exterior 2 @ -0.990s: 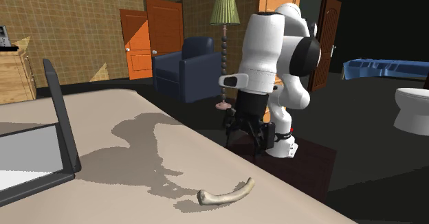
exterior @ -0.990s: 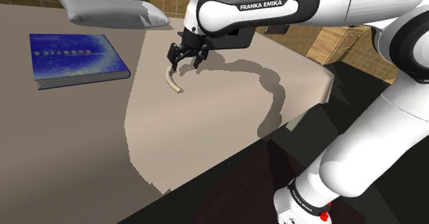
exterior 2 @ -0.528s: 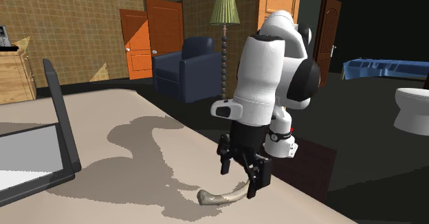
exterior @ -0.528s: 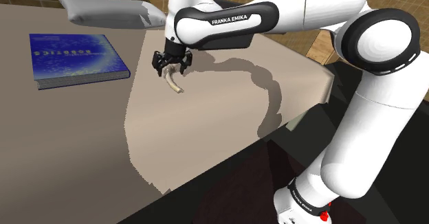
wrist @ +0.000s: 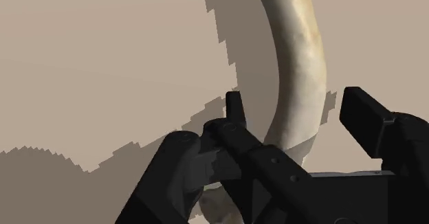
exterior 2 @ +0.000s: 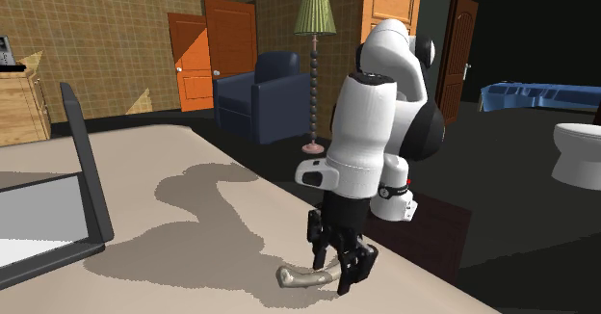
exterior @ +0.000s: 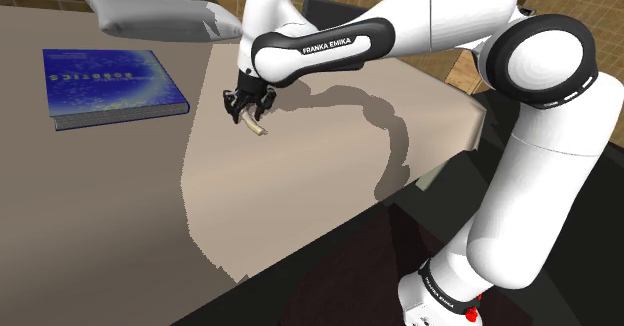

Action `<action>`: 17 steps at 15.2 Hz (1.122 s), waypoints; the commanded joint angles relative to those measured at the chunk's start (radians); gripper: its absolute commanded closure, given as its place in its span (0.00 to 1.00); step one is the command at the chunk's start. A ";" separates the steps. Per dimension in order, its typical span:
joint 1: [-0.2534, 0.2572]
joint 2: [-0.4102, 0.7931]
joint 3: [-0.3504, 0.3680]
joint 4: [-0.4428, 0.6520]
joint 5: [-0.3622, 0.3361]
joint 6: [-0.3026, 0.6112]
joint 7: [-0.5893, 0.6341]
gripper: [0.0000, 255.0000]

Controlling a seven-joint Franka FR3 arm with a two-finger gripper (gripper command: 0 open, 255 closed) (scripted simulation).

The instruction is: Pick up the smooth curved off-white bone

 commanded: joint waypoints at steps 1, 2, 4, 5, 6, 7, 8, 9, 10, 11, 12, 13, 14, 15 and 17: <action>0.001 0.001 0.000 -0.002 -0.001 0.003 0.002 1.00; 0.001 0.001 0.000 -0.002 -0.001 0.003 0.002 1.00; 0.001 0.001 0.000 -0.002 -0.001 0.003 0.002 1.00; 0.001 0.001 0.000 -0.002 -0.001 0.003 0.002 1.00; 0.001 0.001 0.000 -0.002 -0.001 0.003 0.002 1.00; 0.001 0.001 0.000 -0.002 -0.001 0.003 0.002 1.00; 0.001 0.001 0.000 -0.002 -0.001 0.003 0.002 1.00; -0.001 0.001 -0.001 -0.002 0.000 0.003 -0.001 1.00; -0.001 -0.004 0.001 0.005 0.003 -0.008 -0.004 1.00; -0.002 -0.009 0.002 0.012 0.006 -0.020 -0.007 1.00; -0.002 -0.014 0.003 0.019 0.009 -0.031 -0.010 1.00; -0.003 -0.018 0.004 0.027 0.012 -0.043 -0.013 1.00; -0.003 -0.023 0.005 0.035 0.015 -0.055 -0.015 1.00; -0.004 -0.027 0.006 0.043 0.018 -0.066 -0.018 1.00; -0.004 -0.034 0.007 0.060 0.023 -0.090 -0.023 1.00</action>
